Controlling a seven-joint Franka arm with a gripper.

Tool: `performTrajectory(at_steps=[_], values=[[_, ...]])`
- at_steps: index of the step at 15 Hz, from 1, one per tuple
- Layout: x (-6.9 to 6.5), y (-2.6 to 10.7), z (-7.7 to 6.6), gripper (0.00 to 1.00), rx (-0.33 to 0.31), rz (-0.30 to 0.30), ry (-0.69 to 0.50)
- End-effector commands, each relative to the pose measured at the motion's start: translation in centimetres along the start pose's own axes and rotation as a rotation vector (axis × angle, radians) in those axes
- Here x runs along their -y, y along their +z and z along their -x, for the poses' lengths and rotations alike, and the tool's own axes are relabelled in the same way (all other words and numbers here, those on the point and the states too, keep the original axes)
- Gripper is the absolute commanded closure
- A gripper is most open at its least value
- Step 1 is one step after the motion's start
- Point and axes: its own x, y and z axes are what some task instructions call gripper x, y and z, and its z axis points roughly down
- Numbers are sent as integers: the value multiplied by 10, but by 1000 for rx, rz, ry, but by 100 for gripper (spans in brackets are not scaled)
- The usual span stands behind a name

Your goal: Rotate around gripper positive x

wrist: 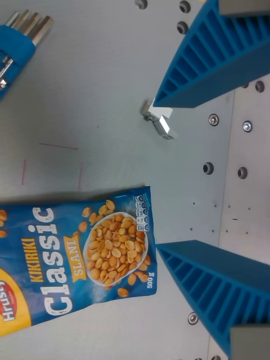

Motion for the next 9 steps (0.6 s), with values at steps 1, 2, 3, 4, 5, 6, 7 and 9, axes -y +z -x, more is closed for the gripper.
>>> performTrajectory(at_steps=[1,2,3,4,5,6,7,9], values=[[0,-2,0,0,-5,-12,0],[0,-2,0,0,-5,-26,0],[0,-2,0,0,-5,-39,0],[0,-2,0,0,-5,-52,0],[0,-2,0,0,-5,-66,0],[0,-2,0,0,-5,-79,0],[0,-2,0,0,-5,-92,0],[0,-2,0,0,-5,-119,0]])
